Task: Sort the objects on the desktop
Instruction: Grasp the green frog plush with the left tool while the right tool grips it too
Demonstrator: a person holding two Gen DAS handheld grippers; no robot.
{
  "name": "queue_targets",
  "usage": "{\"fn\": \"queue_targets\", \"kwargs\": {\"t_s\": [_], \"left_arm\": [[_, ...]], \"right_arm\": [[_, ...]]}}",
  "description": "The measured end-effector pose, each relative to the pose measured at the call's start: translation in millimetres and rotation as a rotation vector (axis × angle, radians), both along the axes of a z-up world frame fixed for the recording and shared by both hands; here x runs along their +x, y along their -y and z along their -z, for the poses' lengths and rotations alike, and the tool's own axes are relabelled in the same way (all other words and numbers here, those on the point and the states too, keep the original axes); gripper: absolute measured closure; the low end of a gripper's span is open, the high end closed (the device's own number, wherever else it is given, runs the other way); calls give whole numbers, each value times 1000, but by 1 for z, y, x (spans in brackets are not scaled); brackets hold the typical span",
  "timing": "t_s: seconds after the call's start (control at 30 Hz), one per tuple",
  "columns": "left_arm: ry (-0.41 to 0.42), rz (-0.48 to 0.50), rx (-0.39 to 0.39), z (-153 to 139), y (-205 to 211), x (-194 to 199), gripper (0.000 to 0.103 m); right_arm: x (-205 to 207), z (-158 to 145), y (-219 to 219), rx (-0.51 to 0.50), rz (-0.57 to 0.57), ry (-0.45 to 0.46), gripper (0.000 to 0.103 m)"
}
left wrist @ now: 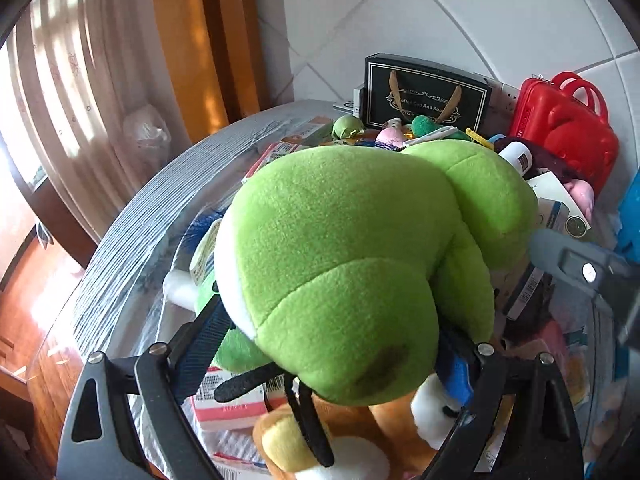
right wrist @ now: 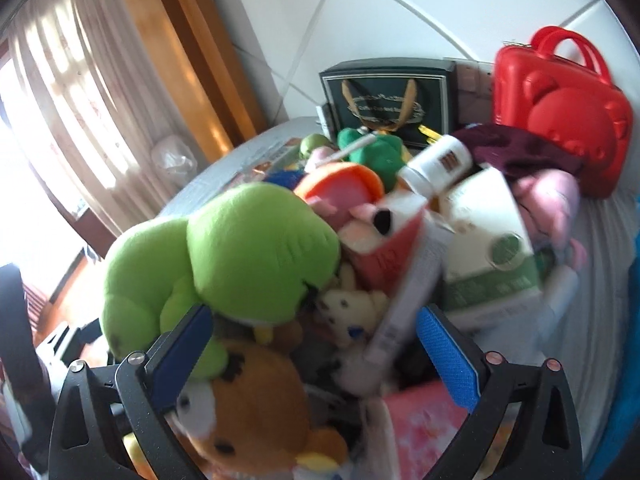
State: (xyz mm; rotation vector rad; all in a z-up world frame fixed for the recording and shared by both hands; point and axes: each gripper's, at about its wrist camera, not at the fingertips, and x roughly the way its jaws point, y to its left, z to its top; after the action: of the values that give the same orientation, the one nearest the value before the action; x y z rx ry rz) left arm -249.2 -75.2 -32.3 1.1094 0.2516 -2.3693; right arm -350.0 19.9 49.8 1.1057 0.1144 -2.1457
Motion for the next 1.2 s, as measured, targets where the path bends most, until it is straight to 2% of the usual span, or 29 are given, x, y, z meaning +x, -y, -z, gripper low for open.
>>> {"fn": "queue_targets", "kwargs": {"t_s": [0.1,0.23,0.3,0.4,0.43,0.47,0.5,0.57,0.8,0.97,1.2], "left_arm": [[-2,10,-4,-1,4,-3,10],[11,17,13,3,10,-7,10],[17,15,16,5,14,-9,11],[12,25,27,7,19,-9,17],[9,32,24,6,19,-9,20],[8,37,21,5,19,-9,24],[4,42,22,3,19,-9,25],[-15,49,19,-1,19,-6,29],[-91,83,-3,-25,13,3,31],[-162,127,-32,-55,2,7,31],[-280,241,-53,-101,-26,10,31]], "right_arm": [[-9,4,20,-22,-51,15,0],[-15,12,40,8,-78,22,0],[-20,18,45,-9,-83,55,0],[-25,23,47,-24,-82,109,0],[-24,23,47,-37,-90,118,8],[-22,22,46,-50,-102,121,22],[-19,20,47,-34,-103,101,23],[-13,14,49,-24,-108,73,31],[-1,-15,41,-55,-96,-3,36],[6,-53,26,-90,-60,-71,36],[26,-111,-4,-96,39,-179,36]]}}
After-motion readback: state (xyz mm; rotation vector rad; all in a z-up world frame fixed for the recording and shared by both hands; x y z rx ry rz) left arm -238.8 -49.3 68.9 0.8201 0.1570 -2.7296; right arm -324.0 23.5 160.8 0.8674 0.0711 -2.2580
